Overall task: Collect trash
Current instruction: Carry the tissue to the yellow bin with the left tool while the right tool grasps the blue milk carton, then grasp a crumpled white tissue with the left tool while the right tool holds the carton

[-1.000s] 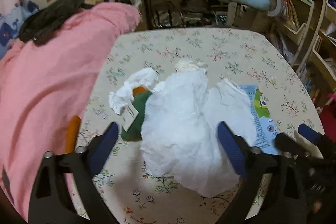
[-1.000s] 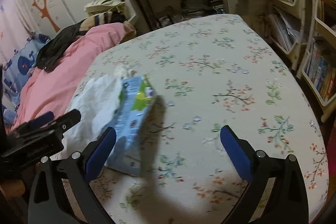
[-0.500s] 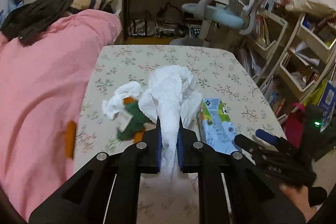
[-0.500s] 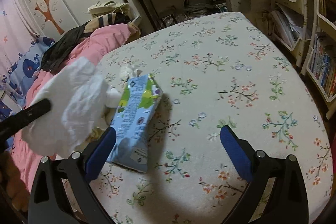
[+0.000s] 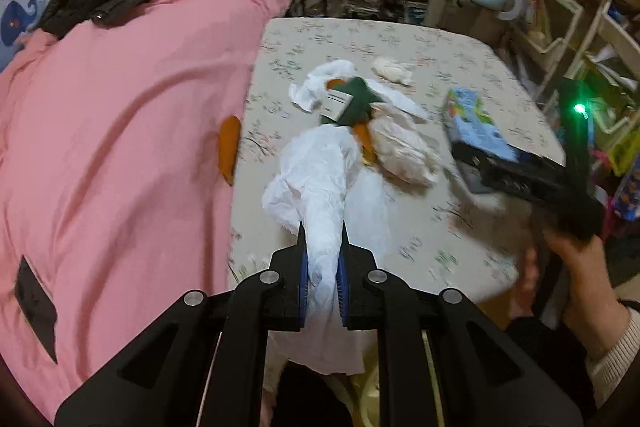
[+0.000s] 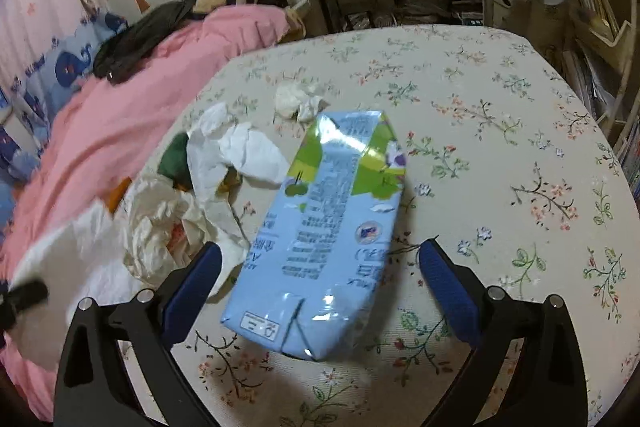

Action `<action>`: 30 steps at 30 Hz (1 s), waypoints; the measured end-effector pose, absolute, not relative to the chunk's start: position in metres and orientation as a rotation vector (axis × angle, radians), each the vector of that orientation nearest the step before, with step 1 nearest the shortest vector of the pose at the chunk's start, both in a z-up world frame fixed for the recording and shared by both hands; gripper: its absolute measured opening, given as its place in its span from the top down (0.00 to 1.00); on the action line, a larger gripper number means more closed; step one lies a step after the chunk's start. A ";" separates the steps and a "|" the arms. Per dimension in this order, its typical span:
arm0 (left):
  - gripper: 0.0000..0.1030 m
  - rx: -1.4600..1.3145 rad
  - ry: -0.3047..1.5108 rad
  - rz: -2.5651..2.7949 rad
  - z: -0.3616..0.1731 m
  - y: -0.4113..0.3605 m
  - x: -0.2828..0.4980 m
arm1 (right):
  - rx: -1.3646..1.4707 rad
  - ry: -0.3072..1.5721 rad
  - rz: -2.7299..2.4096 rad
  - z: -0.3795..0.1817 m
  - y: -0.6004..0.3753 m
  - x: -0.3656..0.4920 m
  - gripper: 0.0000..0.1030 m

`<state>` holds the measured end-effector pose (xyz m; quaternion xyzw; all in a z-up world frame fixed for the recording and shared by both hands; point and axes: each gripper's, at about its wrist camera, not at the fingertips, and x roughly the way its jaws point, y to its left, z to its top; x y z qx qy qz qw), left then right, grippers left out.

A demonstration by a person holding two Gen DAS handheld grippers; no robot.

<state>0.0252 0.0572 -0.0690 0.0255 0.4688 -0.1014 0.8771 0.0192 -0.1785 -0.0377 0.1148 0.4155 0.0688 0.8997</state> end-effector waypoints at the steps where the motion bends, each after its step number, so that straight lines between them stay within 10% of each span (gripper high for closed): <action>1: 0.89 0.054 0.978 -0.217 -0.068 0.057 0.021 | 0.224 0.859 0.144 -0.037 -0.180 0.019 0.27; 3: 0.89 0.086 0.990 -0.220 -0.071 0.052 0.019 | 0.235 0.889 0.160 -0.040 -0.182 0.019 0.45; 19: 0.88 0.294 1.208 -0.474 -0.107 0.023 -0.008 | 0.197 0.989 0.211 -0.031 -0.192 0.000 0.45; 22: 0.56 0.207 1.212 -0.441 -0.094 0.046 0.000 | 0.215 1.009 0.217 -0.032 -0.198 0.001 0.45; 30: 0.53 0.063 1.204 -0.288 -0.125 0.068 0.032 | 0.276 1.009 0.219 -0.038 -0.205 0.002 0.45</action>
